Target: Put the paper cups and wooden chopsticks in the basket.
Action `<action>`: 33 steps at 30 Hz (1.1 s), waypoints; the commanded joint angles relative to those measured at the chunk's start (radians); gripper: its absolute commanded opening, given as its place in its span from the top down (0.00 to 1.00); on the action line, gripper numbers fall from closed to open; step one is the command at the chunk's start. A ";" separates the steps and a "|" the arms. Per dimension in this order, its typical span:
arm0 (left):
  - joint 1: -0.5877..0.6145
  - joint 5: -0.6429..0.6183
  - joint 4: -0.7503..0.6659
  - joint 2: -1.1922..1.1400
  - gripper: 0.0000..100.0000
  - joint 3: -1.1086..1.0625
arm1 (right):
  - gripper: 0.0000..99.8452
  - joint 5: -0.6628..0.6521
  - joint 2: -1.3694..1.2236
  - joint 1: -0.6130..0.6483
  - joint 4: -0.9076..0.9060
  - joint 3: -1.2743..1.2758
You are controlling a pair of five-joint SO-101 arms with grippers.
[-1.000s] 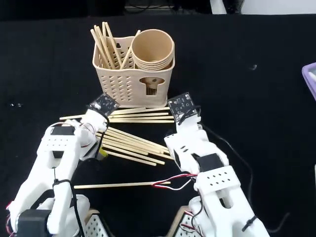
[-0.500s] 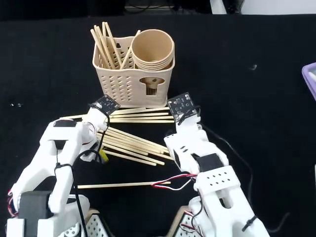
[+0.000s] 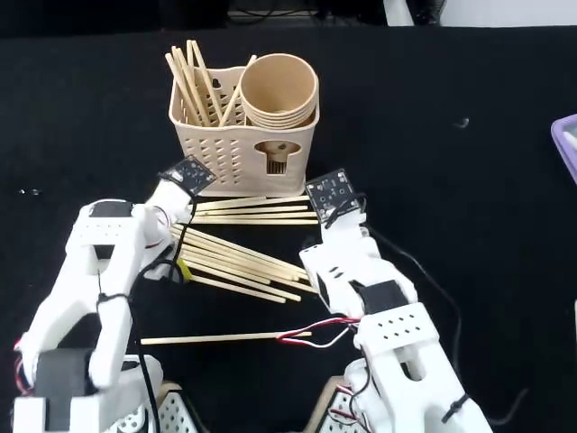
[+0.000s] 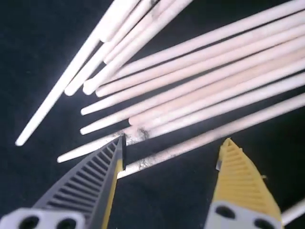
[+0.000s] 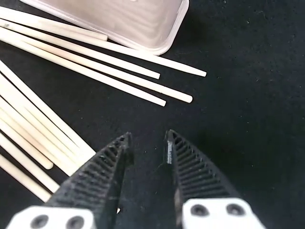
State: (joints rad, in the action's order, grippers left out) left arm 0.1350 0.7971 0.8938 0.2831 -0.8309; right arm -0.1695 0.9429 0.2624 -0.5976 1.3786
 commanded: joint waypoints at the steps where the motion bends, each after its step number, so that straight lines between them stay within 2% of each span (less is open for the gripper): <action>1: 0.002 0.009 -0.061 -0.084 0.69 0.012 | 0.88 -0.017 0.035 0.005 0.023 -0.008; 7: 0.007 0.015 -0.066 -0.190 0.69 0.010 | 0.88 -0.017 0.035 0.005 0.023 -0.008; 19: 0.001 0.017 -0.063 0.040 0.69 -0.183 | 0.88 -0.017 0.035 0.005 0.023 -0.008; 24: 0.005 0.083 -0.063 0.109 0.69 -0.266 | 0.88 -0.018 0.035 0.005 0.023 -0.008; 33: 0.013 0.078 -0.064 0.126 0.69 -0.199 | 0.88 -0.018 0.035 0.005 0.023 -0.007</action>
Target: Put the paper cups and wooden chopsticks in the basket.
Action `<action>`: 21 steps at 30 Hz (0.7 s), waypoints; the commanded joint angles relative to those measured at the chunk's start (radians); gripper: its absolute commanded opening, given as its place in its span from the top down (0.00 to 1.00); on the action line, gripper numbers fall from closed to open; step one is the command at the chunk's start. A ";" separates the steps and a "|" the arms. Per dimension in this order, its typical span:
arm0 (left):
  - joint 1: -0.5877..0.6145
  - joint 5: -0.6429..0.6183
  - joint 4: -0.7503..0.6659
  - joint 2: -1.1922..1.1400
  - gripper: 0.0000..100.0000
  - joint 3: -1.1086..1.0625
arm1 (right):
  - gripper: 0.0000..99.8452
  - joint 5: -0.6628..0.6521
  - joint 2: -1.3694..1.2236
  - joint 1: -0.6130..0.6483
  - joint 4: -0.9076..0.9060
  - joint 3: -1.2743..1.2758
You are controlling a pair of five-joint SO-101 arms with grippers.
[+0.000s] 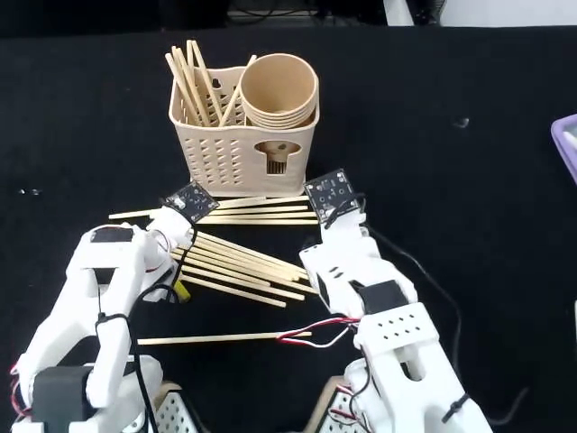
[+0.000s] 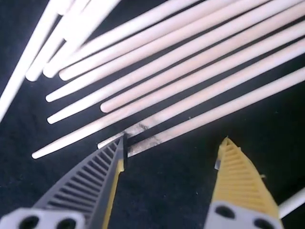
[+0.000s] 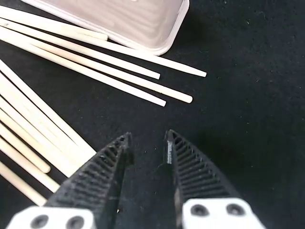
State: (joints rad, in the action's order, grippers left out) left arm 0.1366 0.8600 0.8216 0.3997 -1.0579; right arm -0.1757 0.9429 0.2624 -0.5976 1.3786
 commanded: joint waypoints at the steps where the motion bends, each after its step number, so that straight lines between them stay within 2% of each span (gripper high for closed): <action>1: 0.012 0.015 0.008 0.009 0.69 0.038 | 0.88 -0.012 0.035 0.005 0.023 -0.007; 21: 0.002 -0.023 -0.002 -0.005 0.69 0.140 | 0.88 -0.012 0.035 0.005 0.023 -0.007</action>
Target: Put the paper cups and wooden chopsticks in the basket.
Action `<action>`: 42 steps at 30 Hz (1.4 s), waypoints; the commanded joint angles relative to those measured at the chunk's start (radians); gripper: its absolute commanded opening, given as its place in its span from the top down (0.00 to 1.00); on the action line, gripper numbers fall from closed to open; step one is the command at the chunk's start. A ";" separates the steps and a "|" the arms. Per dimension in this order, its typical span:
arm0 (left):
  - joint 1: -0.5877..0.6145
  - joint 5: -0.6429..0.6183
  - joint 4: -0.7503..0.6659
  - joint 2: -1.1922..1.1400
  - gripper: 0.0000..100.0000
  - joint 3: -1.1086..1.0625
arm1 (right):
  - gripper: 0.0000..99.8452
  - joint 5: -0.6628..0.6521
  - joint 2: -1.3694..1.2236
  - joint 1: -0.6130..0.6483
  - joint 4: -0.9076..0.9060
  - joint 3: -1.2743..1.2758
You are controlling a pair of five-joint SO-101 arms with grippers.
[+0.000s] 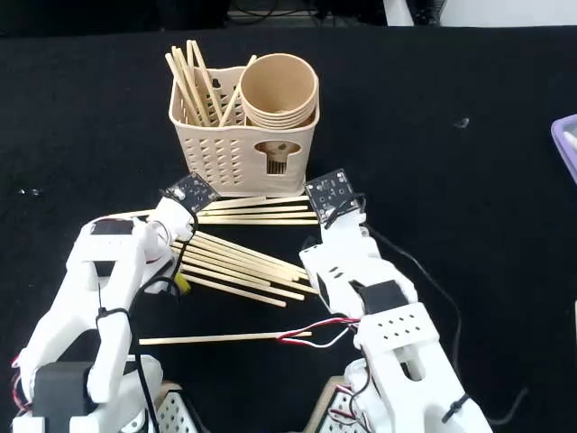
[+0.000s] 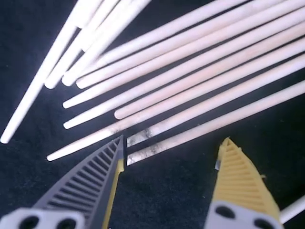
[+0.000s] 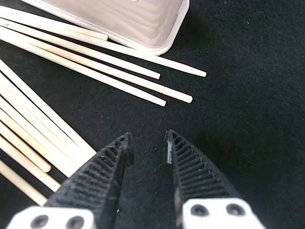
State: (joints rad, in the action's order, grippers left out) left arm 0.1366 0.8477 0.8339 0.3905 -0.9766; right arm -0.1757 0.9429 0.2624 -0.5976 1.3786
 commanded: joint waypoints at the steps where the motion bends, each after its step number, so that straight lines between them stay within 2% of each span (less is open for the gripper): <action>1: 0.002 -0.012 -0.014 0.005 0.69 0.064 | 0.88 -0.012 0.035 0.005 0.023 -0.007; 9: 0.001 -0.014 -0.023 -0.017 0.69 0.050 | 0.88 -0.012 0.035 0.005 0.023 -0.007; 13: 0.001 -0.018 -0.110 -0.126 0.69 0.047 | 0.88 -0.012 0.035 0.005 0.023 -0.005; 16: 0.001 -0.049 -0.118 -0.210 0.69 0.067 | 0.88 -0.012 0.035 0.005 0.023 -0.004; 20: 0.010 -0.049 -0.044 -0.221 0.69 0.096 | 0.88 -0.012 0.035 0.005 0.023 -0.004; 28: 0.004 0.023 0.029 -0.167 0.86 0.036 | 0.88 -0.012 0.035 0.005 0.023 -0.005; 32: 0.005 0.028 0.035 -0.147 0.85 0.005 | 0.88 -0.012 0.035 0.005 0.023 -0.007; 38: 0.010 0.109 0.040 -0.092 0.85 -0.045 | 0.88 -0.012 0.035 0.005 0.023 -0.007; 42: 0.008 0.160 0.180 -0.048 0.85 -0.004 | 0.88 -0.012 0.035 0.005 0.023 -0.007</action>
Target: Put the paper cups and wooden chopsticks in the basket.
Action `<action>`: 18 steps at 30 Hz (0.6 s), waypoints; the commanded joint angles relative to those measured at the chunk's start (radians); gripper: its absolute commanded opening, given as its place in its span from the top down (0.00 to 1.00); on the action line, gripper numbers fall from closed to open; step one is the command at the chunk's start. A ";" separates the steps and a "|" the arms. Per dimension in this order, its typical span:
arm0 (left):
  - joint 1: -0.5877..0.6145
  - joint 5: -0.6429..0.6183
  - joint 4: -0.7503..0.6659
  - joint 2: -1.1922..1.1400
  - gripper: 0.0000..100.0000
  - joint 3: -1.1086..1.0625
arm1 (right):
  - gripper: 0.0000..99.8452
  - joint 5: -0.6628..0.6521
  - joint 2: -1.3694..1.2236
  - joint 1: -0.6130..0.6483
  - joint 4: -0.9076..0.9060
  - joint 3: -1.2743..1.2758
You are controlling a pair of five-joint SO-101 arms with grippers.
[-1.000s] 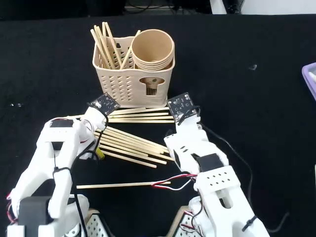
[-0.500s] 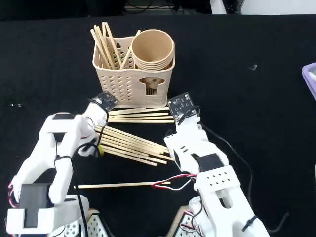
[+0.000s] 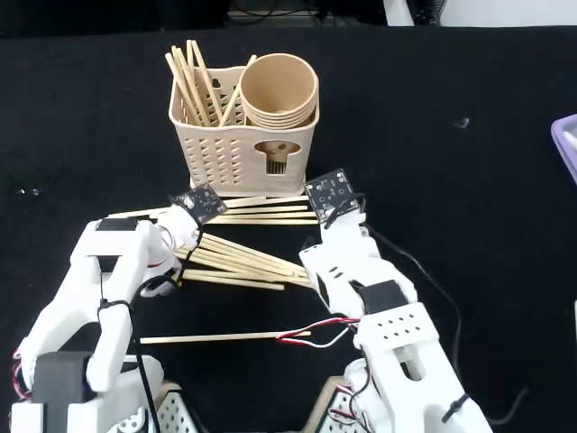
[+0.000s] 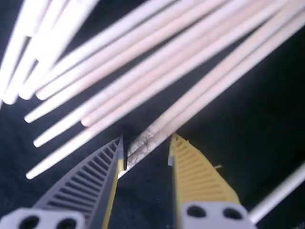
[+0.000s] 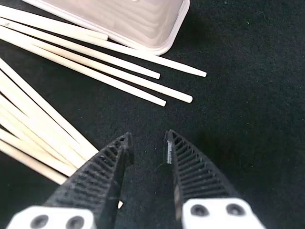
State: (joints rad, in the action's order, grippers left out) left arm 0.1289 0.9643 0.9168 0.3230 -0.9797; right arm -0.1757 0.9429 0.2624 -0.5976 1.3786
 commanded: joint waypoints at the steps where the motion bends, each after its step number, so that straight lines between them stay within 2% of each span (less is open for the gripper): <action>1: 0.015 0.048 0.129 0.031 0.85 0.016 | 0.88 -0.012 0.035 0.005 0.023 -0.007; 5: 0.010 0.049 0.195 0.052 0.85 0.041 | 0.88 -0.012 0.035 0.005 0.023 -0.007; 12: 0.008 0.049 0.172 0.055 0.85 0.027 | 0.88 -0.012 0.035 0.005 0.023 -0.007; 18: 0.008 0.040 0.215 0.051 0.83 0.156 | 0.88 -0.012 0.035 0.005 0.023 -0.007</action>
State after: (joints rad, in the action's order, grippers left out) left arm 0.1350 1.0042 1.0994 0.3552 -0.9229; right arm -0.1757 0.9429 0.2624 -0.5976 1.3786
